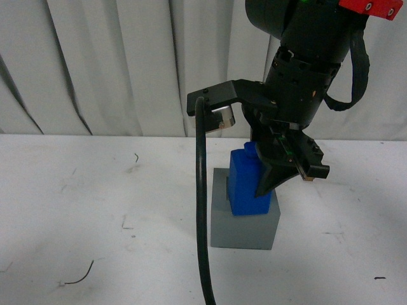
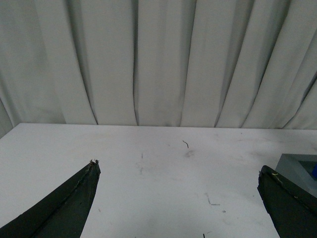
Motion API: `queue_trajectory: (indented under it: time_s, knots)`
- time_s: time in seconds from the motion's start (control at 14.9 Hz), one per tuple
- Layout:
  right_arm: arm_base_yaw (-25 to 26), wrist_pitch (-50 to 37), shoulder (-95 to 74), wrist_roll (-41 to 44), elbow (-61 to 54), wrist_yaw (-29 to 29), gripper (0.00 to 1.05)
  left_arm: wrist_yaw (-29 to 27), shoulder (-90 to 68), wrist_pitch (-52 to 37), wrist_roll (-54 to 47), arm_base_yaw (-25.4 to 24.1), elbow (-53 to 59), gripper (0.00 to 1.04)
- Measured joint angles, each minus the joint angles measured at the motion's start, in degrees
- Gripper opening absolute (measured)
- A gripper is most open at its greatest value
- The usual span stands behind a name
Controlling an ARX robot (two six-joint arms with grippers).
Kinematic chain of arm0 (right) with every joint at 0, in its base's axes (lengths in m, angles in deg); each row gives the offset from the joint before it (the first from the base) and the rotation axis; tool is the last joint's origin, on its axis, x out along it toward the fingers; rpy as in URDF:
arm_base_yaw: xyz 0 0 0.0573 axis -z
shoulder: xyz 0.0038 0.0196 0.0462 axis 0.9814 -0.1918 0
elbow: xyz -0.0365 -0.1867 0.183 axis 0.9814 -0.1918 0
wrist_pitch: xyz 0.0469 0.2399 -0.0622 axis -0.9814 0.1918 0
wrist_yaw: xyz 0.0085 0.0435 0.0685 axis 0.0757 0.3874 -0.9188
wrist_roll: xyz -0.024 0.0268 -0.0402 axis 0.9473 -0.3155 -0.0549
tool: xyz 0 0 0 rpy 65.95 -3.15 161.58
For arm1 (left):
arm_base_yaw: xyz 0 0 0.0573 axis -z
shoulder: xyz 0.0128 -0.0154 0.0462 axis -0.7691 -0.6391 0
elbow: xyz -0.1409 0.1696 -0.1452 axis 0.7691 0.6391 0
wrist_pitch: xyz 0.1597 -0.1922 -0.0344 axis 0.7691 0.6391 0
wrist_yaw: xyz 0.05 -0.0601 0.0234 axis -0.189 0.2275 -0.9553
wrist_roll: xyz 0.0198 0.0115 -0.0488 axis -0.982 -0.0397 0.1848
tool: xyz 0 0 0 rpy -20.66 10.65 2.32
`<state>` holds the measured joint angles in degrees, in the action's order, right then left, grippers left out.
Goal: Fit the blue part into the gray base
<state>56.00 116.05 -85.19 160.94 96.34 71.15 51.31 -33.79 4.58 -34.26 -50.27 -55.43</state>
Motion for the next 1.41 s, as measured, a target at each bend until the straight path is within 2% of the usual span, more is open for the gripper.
queue_trajectory:
  time_s: [0.74,0.87,1.41]
  knots:
    - [-0.33,-2.82,-2.71,-1.88,3.72,1.57,0.47,0.00,0.00,-0.02,0.00,0.00,0.00,0.98]
    - [-0.63,-0.55,-3.80,-5.60,5.49,1.38,0.47,0.00,0.00,0.00,0.00,0.00,0.00,0.98]
    - [-0.77,-0.37,-3.96,-6.97,5.57,2.08,0.47,0.00,0.00,0.00,0.00,0.00,0.00,0.98]
